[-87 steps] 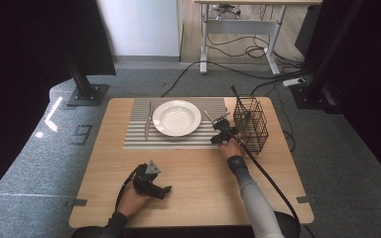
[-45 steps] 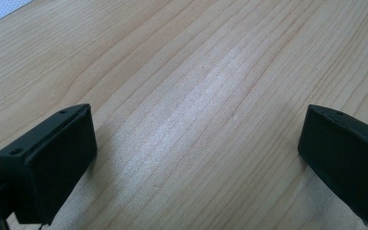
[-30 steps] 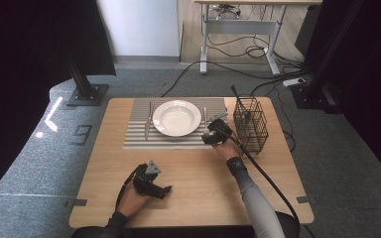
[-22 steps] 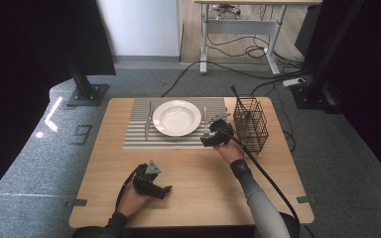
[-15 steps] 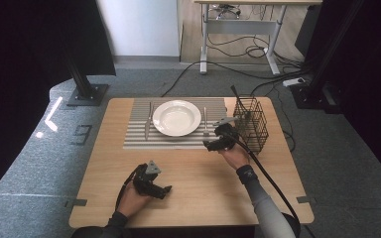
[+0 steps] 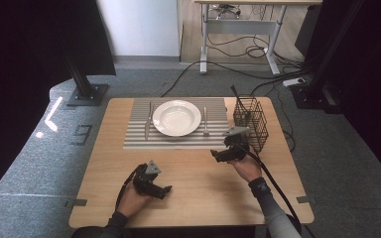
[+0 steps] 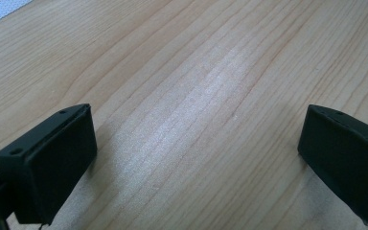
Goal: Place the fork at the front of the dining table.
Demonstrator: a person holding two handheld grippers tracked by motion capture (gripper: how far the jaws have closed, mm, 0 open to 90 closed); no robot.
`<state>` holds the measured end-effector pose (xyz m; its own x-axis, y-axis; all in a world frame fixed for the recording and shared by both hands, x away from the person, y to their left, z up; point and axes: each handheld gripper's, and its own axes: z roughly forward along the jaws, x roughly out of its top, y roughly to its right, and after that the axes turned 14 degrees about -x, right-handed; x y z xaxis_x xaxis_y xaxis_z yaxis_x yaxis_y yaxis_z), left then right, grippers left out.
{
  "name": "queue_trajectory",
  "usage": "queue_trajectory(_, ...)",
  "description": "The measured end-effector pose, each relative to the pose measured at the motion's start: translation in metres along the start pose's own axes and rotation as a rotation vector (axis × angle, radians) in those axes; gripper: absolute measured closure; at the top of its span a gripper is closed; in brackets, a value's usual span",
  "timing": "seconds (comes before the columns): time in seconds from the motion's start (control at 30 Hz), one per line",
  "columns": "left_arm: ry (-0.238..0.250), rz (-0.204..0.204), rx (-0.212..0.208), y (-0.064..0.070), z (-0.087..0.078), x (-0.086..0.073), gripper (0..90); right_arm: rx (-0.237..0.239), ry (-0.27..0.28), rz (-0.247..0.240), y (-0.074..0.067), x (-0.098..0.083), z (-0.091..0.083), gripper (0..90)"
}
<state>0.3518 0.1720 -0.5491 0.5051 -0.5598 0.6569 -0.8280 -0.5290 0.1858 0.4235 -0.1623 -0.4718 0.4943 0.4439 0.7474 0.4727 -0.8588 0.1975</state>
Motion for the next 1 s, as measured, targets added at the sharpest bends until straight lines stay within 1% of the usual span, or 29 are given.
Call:
queue_trajectory(0.2,0.001,-0.002,0.0,0.0,0.0,0.0,0.0,-0.01,0.002,0.011,0.004,-0.02,-0.008,3.9)
queue_trajectory(0.27,0.001,0.0,0.0,0.0,0.0,0.0,0.0,-0.01,0.0,0.017,0.004,-0.023,-0.009,3.6)
queue_trajectory(0.33,0.002,-0.002,0.0,0.0,0.0,0.0,0.0,-0.006,0.004,0.031,0.005,-0.035,-0.011,2.3)
queue_trajectory(0.43,0.002,-0.001,0.0,0.0,0.0,0.0,0.0,-0.003,0.001,0.04,0.005,-0.048,-0.01,1.0)
queue_trajectory(0.5,0.002,-0.002,0.0,0.0,0.0,0.0,0.0,-0.004,-0.005,0.046,0.005,-0.058,-0.009,0.5)
queue_trajectory(0.53,0.002,-0.002,0.0,0.0,0.0,0.0,0.0,-0.004,-0.005,0.046,0.005,-0.058,-0.009,0.5)
queue_trajectory(0.57,0.002,-0.002,0.0,0.0,0.0,0.0,0.0,-0.003,-0.016,0.052,0.005,-0.068,-0.006,0.0)
queue_trajectory(0.73,0.002,-0.002,0.0,0.0,0.0,0.0,0.0,-0.024,-0.039,0.041,0.004,-0.089,0.0,0.0)
queue_trajectory(0.83,0.002,-0.002,0.0,0.0,0.0,0.0,0.0,-0.024,-0.054,0.038,0.004,-0.096,0.003,0.0)
queue_trajectory(0.9,0.002,-0.002,0.0,0.0,0.0,0.0,0.0,-0.039,-0.07,0.016,0.002,-0.103,0.009,0.0)
queue_trajectory(0.93,0.002,-0.002,0.0,0.0,0.0,0.0,0.0,-0.039,-0.07,0.016,0.002,-0.103,0.009,0.0)
queue_trajectory(0.97,0.002,-0.002,0.0,0.0,0.0,0.0,0.0,-0.025,-0.06,0.05,0.002,-0.105,0.01,0.0)
queue_trajectory(1.0,0.002,-0.002,0.0,0.0,0.0,0.0,0.0,-0.019,-0.063,0.053,0.003,-0.105,0.01,0.0)
